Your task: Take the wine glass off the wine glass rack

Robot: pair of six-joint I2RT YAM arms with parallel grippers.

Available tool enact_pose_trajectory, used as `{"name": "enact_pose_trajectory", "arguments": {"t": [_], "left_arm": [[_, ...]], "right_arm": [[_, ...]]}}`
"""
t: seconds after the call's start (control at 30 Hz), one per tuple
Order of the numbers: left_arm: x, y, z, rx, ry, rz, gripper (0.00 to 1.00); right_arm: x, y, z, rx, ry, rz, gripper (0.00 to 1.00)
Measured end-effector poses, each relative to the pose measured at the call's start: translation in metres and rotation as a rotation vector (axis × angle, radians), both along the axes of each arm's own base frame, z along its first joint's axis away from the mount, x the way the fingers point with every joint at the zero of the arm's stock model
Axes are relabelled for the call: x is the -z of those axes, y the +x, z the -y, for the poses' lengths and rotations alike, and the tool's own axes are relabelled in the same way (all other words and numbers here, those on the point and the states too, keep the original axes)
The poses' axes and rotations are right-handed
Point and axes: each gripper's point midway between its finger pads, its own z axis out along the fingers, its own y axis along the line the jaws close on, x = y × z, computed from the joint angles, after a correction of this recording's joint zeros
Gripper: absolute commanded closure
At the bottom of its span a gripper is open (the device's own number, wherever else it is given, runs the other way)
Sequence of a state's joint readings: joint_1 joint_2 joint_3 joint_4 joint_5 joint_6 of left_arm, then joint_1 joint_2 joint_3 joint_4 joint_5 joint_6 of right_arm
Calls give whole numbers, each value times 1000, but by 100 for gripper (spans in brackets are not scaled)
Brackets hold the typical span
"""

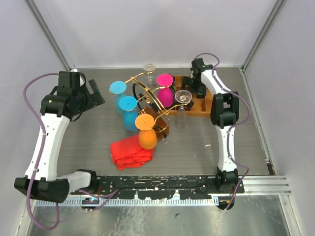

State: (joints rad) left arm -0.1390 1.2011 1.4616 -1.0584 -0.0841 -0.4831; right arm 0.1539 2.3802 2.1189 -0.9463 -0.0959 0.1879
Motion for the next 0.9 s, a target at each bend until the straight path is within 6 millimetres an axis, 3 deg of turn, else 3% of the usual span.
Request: {"name": "enact_pose_trajectory", "arguments": {"t": [0.13,0.33,0.47,0.5,0.53,0.6,0.77,0.9], "left_arm": [[0,0,0,1,-1,-1,2],[-4,-2,-2,-1,8,1,2],[-7,-4,-2,0,9,7,2],[-7,-4,-2,1,8,7,2],[-7,-4,-2,2,7,7,2],[-7,-4,-1,3,6,6,2],[-7,-5,1,9,-7,5,2],[-8,-6,5,22,-26,7,2]], "right_arm": [[2,3,8,52,-45,-12,2],[4,9,46,300,44,-37,4],[8,0,95,497,94,-60,4],[8,-4,97,520,96,-66,4],[8,-7,121,581,97,-72,4],[7,-12,144,636,93,-78,5],[-8,-3,185,646,43,-27,8],[-30,22,193,563,-3,80,8]]}}
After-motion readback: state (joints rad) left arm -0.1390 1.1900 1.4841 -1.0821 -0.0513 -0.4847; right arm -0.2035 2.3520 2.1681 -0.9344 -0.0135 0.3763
